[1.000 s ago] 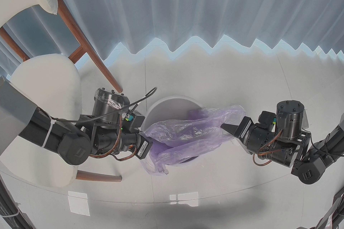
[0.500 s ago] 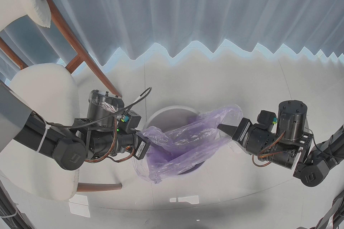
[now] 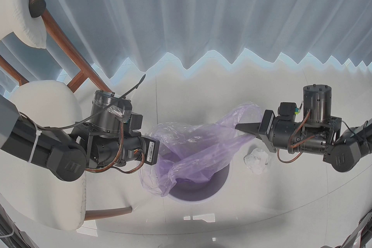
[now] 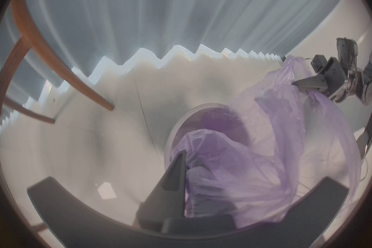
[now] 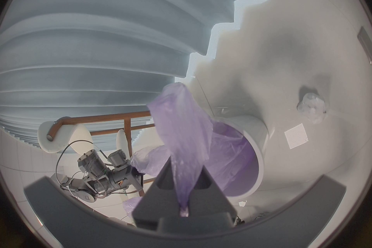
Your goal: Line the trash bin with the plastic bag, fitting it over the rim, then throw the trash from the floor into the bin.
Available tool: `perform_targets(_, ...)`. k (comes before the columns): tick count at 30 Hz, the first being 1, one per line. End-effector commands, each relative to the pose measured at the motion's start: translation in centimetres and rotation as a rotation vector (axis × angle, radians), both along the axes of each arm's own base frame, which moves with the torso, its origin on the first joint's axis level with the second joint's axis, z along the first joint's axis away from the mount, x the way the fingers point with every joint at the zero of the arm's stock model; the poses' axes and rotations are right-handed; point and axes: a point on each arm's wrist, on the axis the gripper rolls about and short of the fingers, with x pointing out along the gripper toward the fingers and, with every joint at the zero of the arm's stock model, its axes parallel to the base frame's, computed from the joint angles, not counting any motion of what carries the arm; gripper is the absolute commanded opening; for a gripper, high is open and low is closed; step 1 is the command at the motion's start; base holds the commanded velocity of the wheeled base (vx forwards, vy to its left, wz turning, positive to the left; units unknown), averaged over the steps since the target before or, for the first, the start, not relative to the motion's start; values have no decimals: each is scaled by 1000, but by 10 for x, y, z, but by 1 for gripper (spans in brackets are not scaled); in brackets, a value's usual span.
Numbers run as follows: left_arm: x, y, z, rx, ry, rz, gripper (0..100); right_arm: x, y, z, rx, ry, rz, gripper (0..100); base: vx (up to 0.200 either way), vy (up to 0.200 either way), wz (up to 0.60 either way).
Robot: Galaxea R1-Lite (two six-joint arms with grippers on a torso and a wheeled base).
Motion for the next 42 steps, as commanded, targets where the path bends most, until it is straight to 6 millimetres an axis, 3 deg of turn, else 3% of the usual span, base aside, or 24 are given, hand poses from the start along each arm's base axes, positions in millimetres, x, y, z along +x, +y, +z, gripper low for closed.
perform_targets(1, -10, 1, 13, -89, 35, 60, 0, 23, -1, 17, -16, -25, 15, 0, 0, 0, 0)
perform_targets(10, -50, 1, 18, -197, 194, 115, 0, 47, 10, 21, -189, -83, 122, 0, 0, 0, 0)
perform_targets(15, -51, 1, 24, -279, 233, 197, 0, 44, 9, 22, -252, -134, 191, 0, 0, 0, 0)
perform_targets(18, -53, 1, 34, -358, 241, 178, 0, 43, 11, 20, -304, -183, 232, 0, 0, 0, 0)
perform_targets(22, -57, 3, 34, -395, 274, 174, 0, 43, 11, 20, -329, -216, 253, 0, 0, 0, 0)
perform_targets(26, -84, -2, 30, -506, 384, 195, 0, 41, 11, 21, -407, -317, 311, 0, 0, 0, 0)
perform_targets(29, -94, 4, 24, -577, 369, 187, 0, 36, 16, 20, -412, -312, 333, 0, 0, 0, 0)
perform_targets(34, -91, 5, 22, -695, 269, 164, 0, 37, 15, 21, -412, -309, 326, 0, 0, 0, 0)
perform_targets(42, -77, 1, 21, -889, 328, 287, 0, 31, 8, 20, -415, -298, 315, 0, 0, 0, 0)
